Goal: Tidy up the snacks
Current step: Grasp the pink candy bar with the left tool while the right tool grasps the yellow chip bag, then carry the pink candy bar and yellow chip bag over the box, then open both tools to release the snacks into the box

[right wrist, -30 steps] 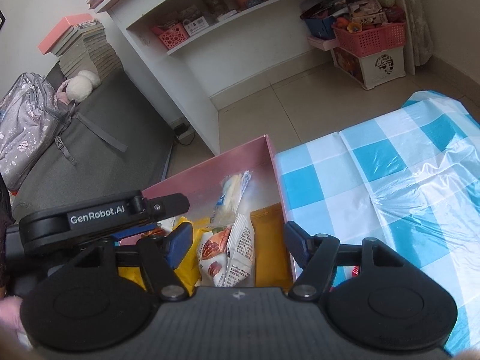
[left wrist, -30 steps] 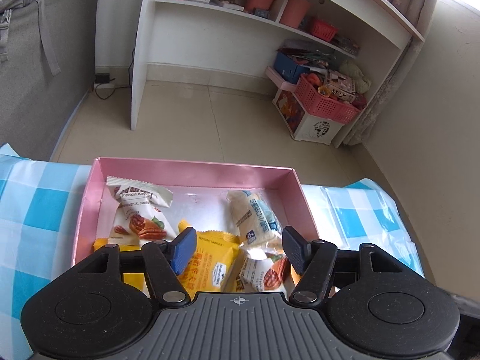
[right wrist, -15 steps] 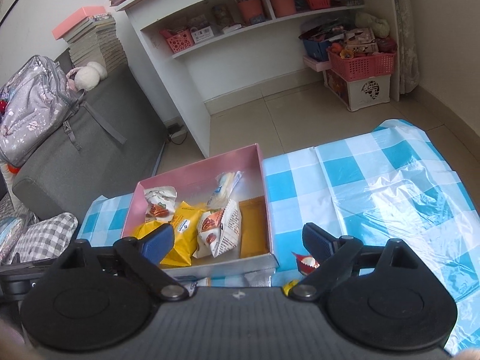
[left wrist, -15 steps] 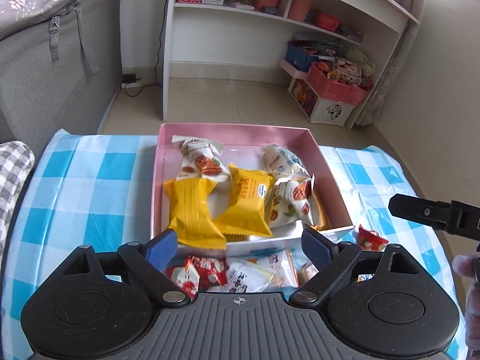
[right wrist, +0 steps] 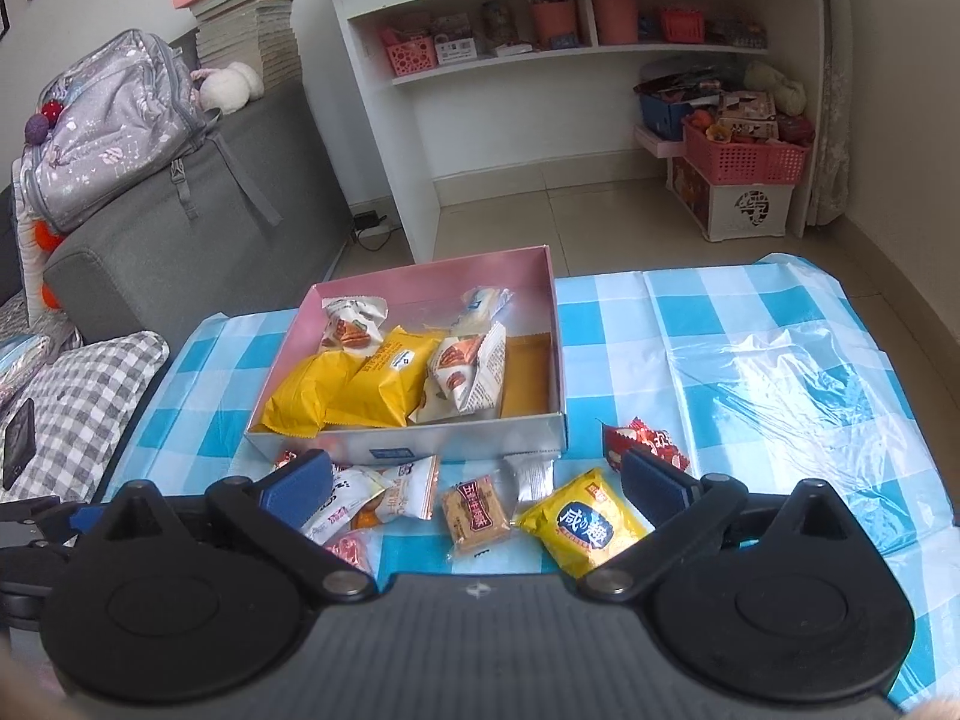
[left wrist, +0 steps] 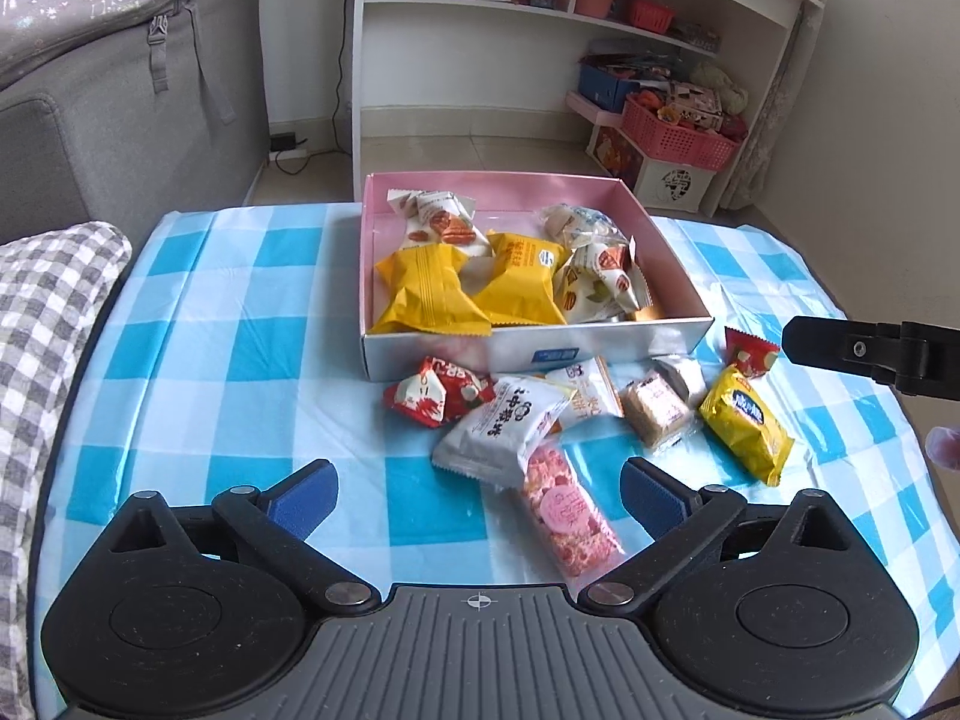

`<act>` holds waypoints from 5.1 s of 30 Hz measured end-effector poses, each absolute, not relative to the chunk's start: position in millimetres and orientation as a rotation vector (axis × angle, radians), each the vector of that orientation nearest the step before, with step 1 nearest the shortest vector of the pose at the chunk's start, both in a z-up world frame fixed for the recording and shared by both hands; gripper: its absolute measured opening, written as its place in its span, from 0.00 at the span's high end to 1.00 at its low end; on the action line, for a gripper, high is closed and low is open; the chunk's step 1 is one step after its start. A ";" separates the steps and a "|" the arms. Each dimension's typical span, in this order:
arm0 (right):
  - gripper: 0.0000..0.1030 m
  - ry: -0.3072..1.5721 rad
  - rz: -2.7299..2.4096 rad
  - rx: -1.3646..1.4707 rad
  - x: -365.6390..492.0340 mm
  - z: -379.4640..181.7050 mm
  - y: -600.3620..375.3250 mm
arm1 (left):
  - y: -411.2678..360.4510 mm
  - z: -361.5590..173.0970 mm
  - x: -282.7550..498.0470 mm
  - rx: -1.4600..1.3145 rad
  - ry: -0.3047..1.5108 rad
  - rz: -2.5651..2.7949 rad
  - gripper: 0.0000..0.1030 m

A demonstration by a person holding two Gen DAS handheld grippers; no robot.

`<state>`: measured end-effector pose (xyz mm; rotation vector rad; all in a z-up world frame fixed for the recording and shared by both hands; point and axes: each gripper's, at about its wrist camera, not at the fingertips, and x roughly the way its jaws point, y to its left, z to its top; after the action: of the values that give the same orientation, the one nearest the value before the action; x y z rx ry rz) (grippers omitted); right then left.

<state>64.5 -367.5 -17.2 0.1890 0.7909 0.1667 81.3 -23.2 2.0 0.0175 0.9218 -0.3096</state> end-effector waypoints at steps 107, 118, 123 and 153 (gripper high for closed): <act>0.55 0.872 0.219 0.119 70.4 -30.0 -317.5 | 38.8 -1.0 76.0 -0.137 0.871 -0.348 0.71; 0.55 0.863 0.161 0.299 117.4 -29.8 -354.8 | 24.3 1.3 123.9 -0.150 0.886 -0.347 0.71; 0.55 0.865 0.162 0.393 140.8 -39.8 -366.2 | 1.5 -1.9 148.2 -0.133 0.894 -0.349 0.71; 0.54 0.761 0.189 0.490 197.4 -77.9 -385.1 | -111.6 -25.9 272.8 -0.034 0.812 -0.355 0.71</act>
<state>197.4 -385.1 -77.9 0.4900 0.7608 0.1889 272.8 -111.6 -25.9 -0.0335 0.8120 -0.3553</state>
